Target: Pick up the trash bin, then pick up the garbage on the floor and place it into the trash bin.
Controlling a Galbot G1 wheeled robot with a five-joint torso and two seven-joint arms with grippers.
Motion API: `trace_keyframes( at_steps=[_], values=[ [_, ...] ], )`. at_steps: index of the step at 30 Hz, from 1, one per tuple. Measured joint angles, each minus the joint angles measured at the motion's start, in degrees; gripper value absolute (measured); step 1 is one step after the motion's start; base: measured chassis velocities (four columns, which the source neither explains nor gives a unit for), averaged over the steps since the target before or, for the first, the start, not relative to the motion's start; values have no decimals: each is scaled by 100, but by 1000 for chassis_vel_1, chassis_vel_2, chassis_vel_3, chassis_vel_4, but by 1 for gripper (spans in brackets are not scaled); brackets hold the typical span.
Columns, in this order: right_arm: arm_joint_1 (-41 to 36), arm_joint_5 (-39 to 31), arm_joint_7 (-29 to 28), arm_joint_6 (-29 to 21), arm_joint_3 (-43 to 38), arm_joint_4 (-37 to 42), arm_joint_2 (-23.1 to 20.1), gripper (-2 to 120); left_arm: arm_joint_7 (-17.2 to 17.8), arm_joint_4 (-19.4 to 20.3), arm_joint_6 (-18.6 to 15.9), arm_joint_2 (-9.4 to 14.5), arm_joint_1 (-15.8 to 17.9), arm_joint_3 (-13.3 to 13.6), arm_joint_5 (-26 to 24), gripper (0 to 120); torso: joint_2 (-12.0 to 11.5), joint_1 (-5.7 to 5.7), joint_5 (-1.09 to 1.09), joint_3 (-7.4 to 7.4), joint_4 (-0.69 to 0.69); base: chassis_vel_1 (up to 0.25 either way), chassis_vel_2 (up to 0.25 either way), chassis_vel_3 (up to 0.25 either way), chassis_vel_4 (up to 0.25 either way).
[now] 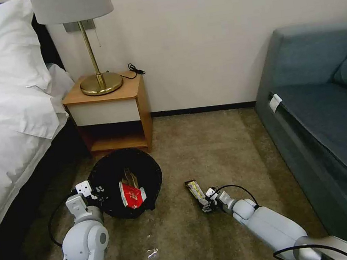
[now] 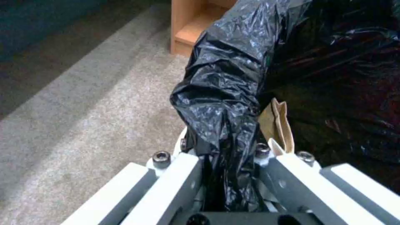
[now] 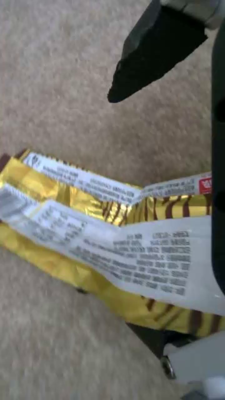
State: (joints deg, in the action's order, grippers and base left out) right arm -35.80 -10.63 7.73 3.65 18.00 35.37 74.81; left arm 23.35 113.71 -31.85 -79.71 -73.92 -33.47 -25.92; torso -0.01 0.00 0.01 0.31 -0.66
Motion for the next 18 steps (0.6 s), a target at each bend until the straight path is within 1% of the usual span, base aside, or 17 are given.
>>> trace_keyframes(
  at_steps=[1,4,7,11,18],
  values=[
    [0,0,0,0,0,0,0,100,0,0,0,0,0,0,0,2,0,0,0,0,0,0,0,0,0],
    [60,255,-63,17,-226,-371,158,100,0,6,12,-5,12,-4,9,2,4,0,-1,-2,-1,0,0,0,0],
    [72,324,-63,54,-322,-497,209,100,2,20,13,-3,28,-5,9,2,5,-1,-1,-2,0,0,0,0,0],
    [82,425,55,273,-564,-845,304,100,8,32,14,-2,47,-5,9,2,6,-1,-1,-2,0,0,0,0,0],
    [44,431,80,339,-726,-906,315,100,16,28,22,-15,99,-1,9,2,4,-1,0,0,0,0,0,0,0]
  ],
)
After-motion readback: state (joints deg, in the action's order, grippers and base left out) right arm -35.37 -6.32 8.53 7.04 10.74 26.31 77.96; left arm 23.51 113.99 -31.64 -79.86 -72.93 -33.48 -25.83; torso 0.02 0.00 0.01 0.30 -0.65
